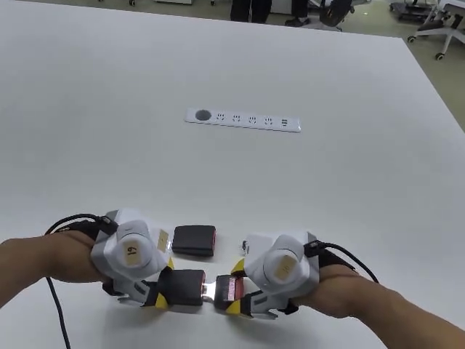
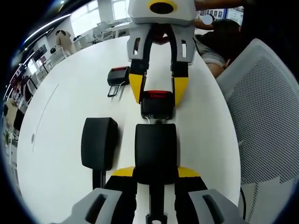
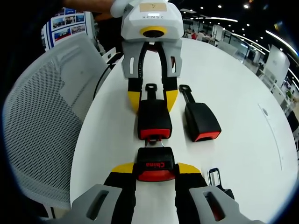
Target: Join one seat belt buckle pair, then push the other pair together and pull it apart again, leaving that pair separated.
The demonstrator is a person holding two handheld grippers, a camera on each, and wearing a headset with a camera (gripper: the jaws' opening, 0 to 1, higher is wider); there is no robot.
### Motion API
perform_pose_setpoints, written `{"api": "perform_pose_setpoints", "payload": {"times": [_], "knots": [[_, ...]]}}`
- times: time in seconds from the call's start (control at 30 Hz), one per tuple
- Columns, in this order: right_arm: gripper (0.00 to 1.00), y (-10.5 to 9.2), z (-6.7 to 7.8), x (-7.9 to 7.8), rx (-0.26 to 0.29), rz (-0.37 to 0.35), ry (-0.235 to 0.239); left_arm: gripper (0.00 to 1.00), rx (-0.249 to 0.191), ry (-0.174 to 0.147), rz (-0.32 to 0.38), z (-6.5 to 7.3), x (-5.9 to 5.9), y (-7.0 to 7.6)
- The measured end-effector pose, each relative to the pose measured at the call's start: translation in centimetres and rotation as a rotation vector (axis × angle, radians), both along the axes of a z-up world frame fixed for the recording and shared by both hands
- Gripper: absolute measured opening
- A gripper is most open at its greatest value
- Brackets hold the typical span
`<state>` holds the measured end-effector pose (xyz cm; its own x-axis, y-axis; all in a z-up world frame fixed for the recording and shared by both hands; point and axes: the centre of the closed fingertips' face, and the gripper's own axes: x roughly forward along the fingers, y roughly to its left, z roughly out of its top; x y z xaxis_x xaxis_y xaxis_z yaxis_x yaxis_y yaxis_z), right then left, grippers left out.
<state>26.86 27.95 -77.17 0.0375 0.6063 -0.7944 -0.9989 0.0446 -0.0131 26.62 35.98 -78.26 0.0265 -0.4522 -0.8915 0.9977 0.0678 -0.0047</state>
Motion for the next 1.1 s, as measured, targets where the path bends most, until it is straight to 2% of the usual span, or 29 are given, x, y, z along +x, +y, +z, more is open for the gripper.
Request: {"api": "perform_pose_setpoints", "payload": {"times": [0.3, 0.4, 0.43, 0.47, 0.5, 0.53, 0.63, 0.7, 0.9, 1.03, 1.1], "knots": [[0.27, 0.1, 0.1, 0.0, 0.005, -0.006, 0.003, 0.31, 0.006, 0.002, -0.002, 0.1, 0.0, -0.1], [0.27, 1.1, 0.0, -0.3, 0.021, -0.006, 0.002, 0.31, 0.001, 0.003, 0.002, 0.0, 0.0, -0.3], [0.27, 1.3, 0.0, -0.3, 0.019, -0.005, 0.002, 0.31, 0.01, 0.001, -0.001, 0.1, 0.0, -0.3], [0.27, 0.7, -0.1, -0.2, -0.012, 0.006, -0.005, 0.31, 0.047, 0.013, -0.004, 0.0, -0.3, 0.3], [0.27, 0.7, 0.0, -0.1, -0.003, 0.0, -0.004, 0.31, 0.015, 0.002, -0.004, 0.0, -0.3, -0.2], [0.27, 0.6, 0.1, -0.1, 0.001, 0.0, 0.0, 0.31, 0.009, 0.004, 0.0, 0.0, -0.3, -0.2], [0.27, 1.0, 0.2, 0.0, 0.006, -0.006, 0.002, 0.31, 0.01, 0.005, 0.002, 0.5, -0.5, -0.6], [0.28, 1.1, 0.1, 0.1, 0.006, -0.005, 0.001, 0.31, 0.01, 0.006, -0.002, -0.2, 0.0, -0.1], [0.28, 1.3, 0.2, 0.0, 0.005, 0.002, -0.013, 0.32, 0.014, 0.0, 0.004, 0.3, -0.3, -0.4], [0.28, 1.1, 0.2, -0.1, 0.021, 0.007, -0.033, 0.32, -0.015, 0.0, 0.003, 0.3, -0.3, -0.1], [0.28, 1.0, 0.3, 0.0, 0.032, 0.006, -0.03, 0.32, -0.012, -0.009, -0.008, 0.4, -0.3, -0.4]]}}
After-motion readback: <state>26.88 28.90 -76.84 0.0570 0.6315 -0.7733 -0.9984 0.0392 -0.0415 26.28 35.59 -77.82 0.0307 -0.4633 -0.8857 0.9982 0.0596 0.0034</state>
